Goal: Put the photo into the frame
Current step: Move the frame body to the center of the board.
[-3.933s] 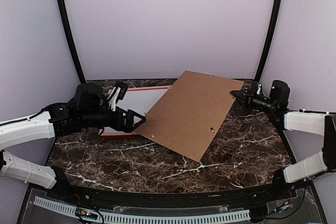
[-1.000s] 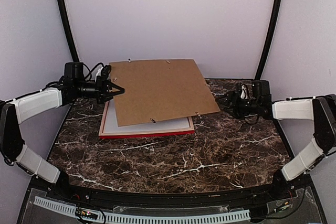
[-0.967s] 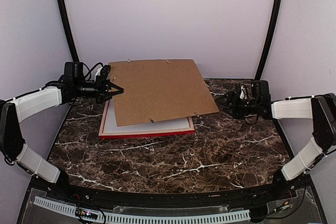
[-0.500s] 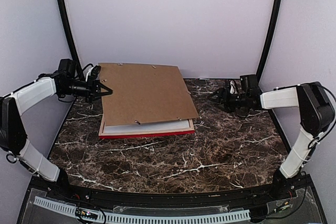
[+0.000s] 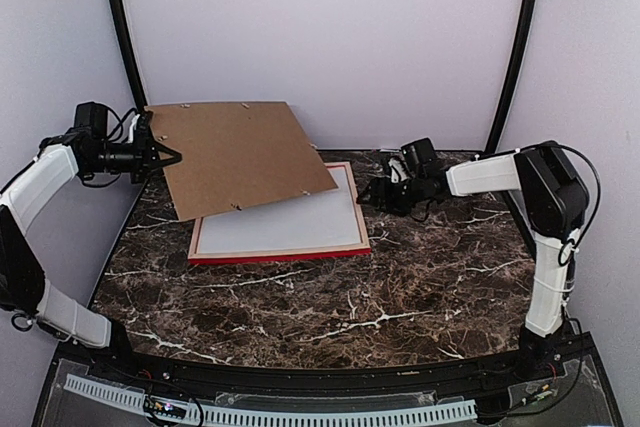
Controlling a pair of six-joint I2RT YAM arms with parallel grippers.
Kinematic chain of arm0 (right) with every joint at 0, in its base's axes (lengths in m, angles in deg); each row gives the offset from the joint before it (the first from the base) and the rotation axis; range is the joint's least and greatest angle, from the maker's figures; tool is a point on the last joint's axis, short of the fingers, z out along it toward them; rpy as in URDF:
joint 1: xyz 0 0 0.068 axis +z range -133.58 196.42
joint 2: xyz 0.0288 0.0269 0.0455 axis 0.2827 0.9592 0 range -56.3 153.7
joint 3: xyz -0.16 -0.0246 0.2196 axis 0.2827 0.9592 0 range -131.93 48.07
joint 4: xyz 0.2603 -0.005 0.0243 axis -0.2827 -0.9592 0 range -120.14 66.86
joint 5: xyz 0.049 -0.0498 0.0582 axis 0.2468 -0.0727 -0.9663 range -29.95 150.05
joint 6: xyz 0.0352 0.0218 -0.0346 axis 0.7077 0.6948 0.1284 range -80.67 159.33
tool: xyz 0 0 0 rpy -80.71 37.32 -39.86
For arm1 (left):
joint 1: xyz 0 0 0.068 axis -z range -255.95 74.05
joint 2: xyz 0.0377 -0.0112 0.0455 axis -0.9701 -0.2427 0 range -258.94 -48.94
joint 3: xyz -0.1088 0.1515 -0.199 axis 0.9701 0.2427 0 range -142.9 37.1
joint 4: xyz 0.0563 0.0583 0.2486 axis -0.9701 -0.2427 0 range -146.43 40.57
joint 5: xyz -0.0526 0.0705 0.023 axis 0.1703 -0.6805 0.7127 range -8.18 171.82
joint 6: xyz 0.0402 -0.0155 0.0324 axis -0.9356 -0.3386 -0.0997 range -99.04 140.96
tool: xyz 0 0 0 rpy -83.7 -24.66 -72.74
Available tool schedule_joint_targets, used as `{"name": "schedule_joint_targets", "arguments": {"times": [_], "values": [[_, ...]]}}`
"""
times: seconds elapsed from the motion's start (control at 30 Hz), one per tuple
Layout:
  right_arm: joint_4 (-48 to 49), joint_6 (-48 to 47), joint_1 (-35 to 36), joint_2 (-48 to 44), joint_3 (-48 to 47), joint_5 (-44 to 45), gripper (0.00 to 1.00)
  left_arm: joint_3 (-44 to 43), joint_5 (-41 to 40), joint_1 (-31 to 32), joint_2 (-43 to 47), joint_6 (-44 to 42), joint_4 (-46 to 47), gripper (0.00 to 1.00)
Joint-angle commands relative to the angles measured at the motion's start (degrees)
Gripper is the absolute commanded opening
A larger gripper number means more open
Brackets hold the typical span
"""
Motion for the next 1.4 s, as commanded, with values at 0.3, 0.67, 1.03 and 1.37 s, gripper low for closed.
{"name": "schedule_joint_targets", "arguments": {"times": [0.3,0.67,1.03,1.37], "values": [[-8.3,-6.1,5.9,5.1,-6.1,14.6,0.61,-3.8,7.5,-0.8,4.6,10.1,12.9,0.0],[-8.0,-5.6,6.8,5.7,-5.7,16.1,0.41,-0.8,9.2,-0.7,3.7,12.4,17.8,0.0],[-7.6,-5.1,7.9,5.7,-4.9,16.2,0.38,2.0,9.5,-0.8,2.8,12.8,20.0,0.0],[-8.5,-4.0,8.0,4.3,-3.0,18.2,0.18,3.7,9.9,-0.8,2.4,12.2,20.6,0.0]]}}
